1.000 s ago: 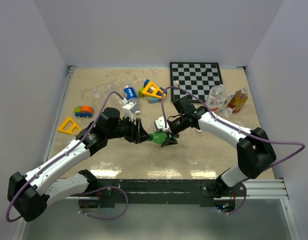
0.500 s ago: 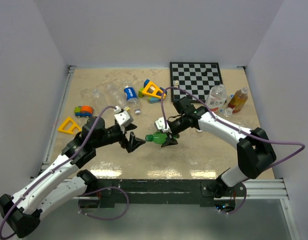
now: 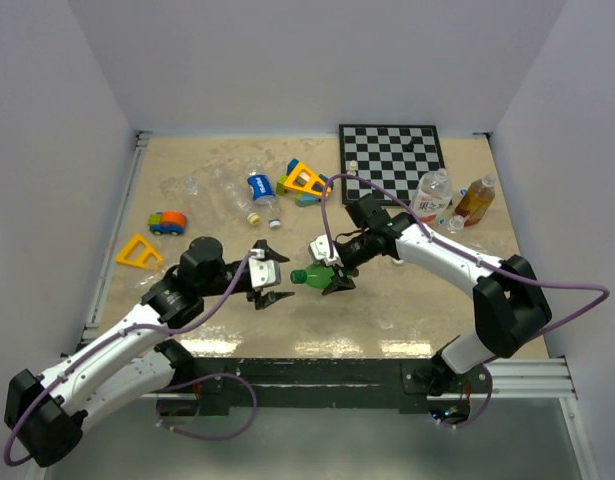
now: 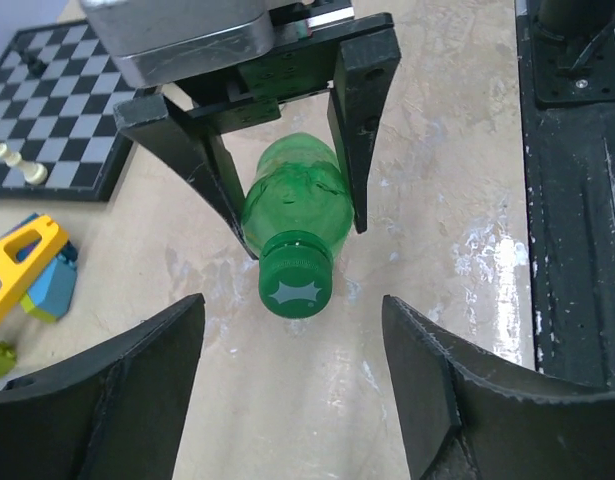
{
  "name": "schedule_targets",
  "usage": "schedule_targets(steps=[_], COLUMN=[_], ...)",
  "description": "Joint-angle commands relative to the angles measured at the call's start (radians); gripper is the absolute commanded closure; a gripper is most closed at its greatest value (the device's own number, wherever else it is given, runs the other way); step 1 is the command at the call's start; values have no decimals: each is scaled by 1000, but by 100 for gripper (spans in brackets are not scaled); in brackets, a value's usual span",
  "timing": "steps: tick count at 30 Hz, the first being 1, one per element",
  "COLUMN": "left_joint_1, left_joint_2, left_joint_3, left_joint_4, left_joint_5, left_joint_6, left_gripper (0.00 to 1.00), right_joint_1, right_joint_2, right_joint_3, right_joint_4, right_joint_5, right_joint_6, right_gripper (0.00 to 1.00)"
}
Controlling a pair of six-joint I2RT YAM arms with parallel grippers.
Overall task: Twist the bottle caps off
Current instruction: Unscrew the bottle cap from the plastic bottle.
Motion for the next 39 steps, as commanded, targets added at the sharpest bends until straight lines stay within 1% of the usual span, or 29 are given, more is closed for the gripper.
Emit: schedule_targets(steps=[1,3,5,8,12,14,19,20,22,23,24,26,29,30,31,33,34,38,39], left_joint_1=[-8,-9,-9,-14,-18,-20,-20,-20,-18,-20,-18,-18,-14,-11,-11,-11,-11,-11,-11], left_joint_2=[7,32,62,101,110,108,108,110,113,119,125,153,209,228,242,277,286,285,289], left_joint_3=[-13,-3,11,25,24,27,34,34,46,59,77,140,262,287,297,295,292,260,266], left_joint_4=[146,152,148,146,146,151,163,168,166,159,142,90,-140,-221,-246,-282,-286,-239,-231], left_joint_5=[66,75,82,98,104,111,115,113,95,54,6,-98,-259,-281,-293,-242,-238,-247,-241], left_joint_6=[89,78,69,62,61,53,12,-5,-60,-107,-167,-345,-648,-786,-878,-947,-961,-964,-959], left_gripper=[27,34,38,42,43,46,59,66,86,98,100,100,100,100,100,100,100,100,97], right_joint_1=[4,4,4,4,4,4,4,4,4,4,4,4,4,4,4,5,7,7,7], right_joint_2=[-10,-7,-2,-2,-2,-4,-2,-2,-4,-4,-1,-1,2,2,4,10,14,7,5], right_joint_3=[20,23,23,24,24,24,24,24,24,24,24,24,24,24,24,27,29,30,30], right_joint_4=[-15,-15,-18,-20,-21,-21,-21,-23,-23,-24,-23,-24,-21,-20,-23,-23,-29,-31,-29], right_joint_5=[-10,-12,-12,-10,-9,-10,-10,-10,-10,-9,-9,-6,-7,-7,-9,-12,-12,-6,-6], right_joint_6=[-19,-19,-19,-22,-20,-22,-20,-20,-20,-20,-20,-20,-20,-19,-20,-22,-23,-23,-20], right_gripper=[100,100,100,100,100,100,100,100,100,100,100,100,100,100,100,100,100,100,100])
